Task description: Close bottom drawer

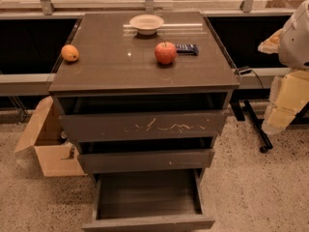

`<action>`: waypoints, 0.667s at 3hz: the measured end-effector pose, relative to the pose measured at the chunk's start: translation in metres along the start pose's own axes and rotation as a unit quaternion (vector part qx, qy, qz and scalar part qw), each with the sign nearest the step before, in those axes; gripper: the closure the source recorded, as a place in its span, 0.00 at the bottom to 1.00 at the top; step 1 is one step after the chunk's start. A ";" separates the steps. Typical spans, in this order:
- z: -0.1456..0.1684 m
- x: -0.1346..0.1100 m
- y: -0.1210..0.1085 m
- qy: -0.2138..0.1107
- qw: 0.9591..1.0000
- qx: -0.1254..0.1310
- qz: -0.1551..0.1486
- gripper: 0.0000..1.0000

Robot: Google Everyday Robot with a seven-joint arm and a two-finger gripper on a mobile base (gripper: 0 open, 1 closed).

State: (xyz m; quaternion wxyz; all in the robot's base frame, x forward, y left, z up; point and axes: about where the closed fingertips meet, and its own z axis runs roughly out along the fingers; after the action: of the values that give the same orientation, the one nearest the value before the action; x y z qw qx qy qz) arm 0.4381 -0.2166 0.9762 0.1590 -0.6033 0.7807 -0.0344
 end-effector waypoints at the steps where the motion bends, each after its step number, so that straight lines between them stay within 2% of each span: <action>1: 0.000 0.000 0.000 0.000 1.000 0.000 0.000 0.00; 2: 0.029 -0.001 0.009 -0.011 1.000 -0.010 -0.015 0.00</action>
Offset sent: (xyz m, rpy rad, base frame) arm -0.0004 0.0285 -0.1281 0.0669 0.0602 0.1596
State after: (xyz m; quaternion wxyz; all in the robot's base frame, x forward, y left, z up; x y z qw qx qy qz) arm 0.4382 -0.2094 0.9468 0.1605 -0.6168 0.7703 -0.0221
